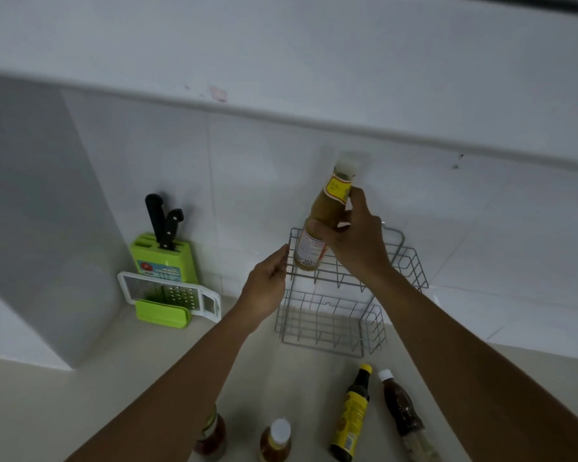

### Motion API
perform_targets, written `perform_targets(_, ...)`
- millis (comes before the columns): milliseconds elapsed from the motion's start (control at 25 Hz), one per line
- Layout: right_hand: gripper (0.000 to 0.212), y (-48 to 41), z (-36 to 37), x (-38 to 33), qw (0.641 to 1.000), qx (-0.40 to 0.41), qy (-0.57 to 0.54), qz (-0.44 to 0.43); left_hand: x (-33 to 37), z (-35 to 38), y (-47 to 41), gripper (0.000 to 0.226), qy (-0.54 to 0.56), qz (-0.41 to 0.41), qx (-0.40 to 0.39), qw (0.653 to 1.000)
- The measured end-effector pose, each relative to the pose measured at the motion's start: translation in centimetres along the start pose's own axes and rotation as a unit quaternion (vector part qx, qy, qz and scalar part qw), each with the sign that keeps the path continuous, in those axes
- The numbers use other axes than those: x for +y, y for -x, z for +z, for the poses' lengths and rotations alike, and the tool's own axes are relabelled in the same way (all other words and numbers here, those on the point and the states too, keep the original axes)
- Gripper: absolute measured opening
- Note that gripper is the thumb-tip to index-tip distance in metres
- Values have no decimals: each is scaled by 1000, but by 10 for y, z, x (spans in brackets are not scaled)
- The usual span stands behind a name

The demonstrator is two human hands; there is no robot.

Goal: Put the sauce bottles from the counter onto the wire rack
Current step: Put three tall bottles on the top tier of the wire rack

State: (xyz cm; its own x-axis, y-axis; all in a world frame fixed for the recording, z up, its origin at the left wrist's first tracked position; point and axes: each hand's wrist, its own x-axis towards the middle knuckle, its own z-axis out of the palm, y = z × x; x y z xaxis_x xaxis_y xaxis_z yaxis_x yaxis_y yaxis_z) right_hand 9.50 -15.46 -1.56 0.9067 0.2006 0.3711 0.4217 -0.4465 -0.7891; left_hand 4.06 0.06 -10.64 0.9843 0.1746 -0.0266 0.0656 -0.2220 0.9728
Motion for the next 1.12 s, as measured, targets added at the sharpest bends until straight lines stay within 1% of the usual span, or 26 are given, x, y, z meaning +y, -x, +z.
perform_targets(80, 63, 0, 10, 5, 1000, -11, 2, 2, 2, 0, 1, 52, -11, -4, -8, 1000)
perform_targets(200, 65, 0, 18, 3, 1000, -5, 13, 2, 8, 1, 6, 53, -4, -2, -16, 1000)
perform_targets(280, 67, -1, 22, -2, 999, 11, 52, 1, 10, 2, 8, 54, -1, 2, -17, 1000)
perform_targets(360, 74, -4, 27, -5, 994, 19, 109, 3, 11, 3, 9, 55, 5, 3, -19, 1000)
perform_targets(440, 84, -8, 26, -7, 986, 8, 163, 22, 12, 5, 10, 54, 6, 2, -16, 1000)
perform_targets(480, 88, -10, 23, -6, 984, -10, 175, 34, 13, 5, 12, 53, 10, -1, -18, 1000)
perform_targets(560, 88, -15, 12, -2, 987, -78, 135, 48, 13, 5, 13, 52, 19, -5, -29, 999)
perform_targets(640, 80, -19, 1, 2, 985, -148, 61, 68, 12, 4, 13, 55, 18, -6, -38, 999)
perform_targets(680, 75, -21, -2, 3, 982, -170, 30, 73, 12, 3, 13, 56, 16, -6, -41, 999)
perform_targets(760, 64, -27, -6, 6, 981, -183, 1, 62, 12, 3, 14, 58, 16, -12, -45, 999)
perform_targets(840, 50, -30, -8, 2, 985, -169, 11, 43, 10, 3, 14, 60, 16, -17, -45, 999)
perform_targets(880, 48, -31, -7, -1, 987, -154, 24, 34, 9, 4, 14, 61, 13, -19, -45, 999)
perform_targets(920, 49, -31, -6, -5, 990, -134, 42, 29, 8, 4, 13, 62, 9, -24, -44, 999)
perform_targets(1000, 61, -28, -1, -15, 991, -97, 83, 35, 7, 3, 12, 64, 14, -37, -45, 998)
perform_targets(1120, 74, -23, 9, -23, 989, -50, 129, 49, 7, 5, 10, 67, 27, -34, -46, 998)
